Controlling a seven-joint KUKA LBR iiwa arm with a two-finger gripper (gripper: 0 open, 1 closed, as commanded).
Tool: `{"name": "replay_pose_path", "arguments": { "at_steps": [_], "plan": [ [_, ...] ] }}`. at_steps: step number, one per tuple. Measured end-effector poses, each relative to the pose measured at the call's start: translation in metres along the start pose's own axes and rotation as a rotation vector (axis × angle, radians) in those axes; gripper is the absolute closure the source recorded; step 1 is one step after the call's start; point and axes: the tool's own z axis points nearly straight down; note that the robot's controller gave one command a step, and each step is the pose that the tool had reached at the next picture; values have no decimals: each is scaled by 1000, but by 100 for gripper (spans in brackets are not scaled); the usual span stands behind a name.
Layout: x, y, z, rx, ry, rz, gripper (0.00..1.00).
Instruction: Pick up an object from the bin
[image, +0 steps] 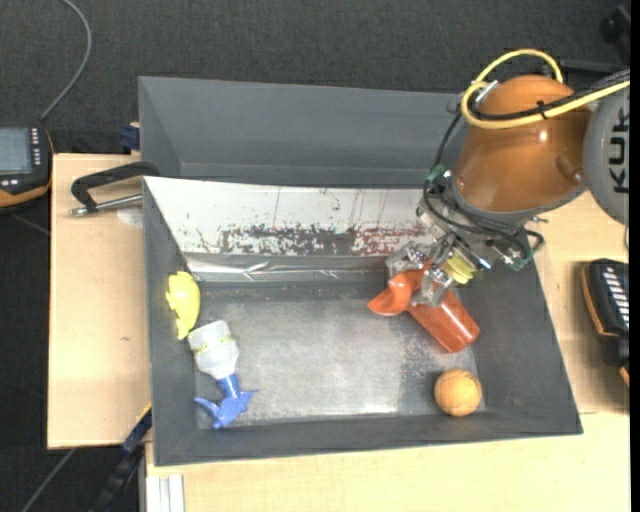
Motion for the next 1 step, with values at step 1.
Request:
{"name": "replay_pose_path", "arguments": {
  "at_steps": [1],
  "plan": [
    [-6,-3,-72,13,-12,-7,100]
  ]
}}
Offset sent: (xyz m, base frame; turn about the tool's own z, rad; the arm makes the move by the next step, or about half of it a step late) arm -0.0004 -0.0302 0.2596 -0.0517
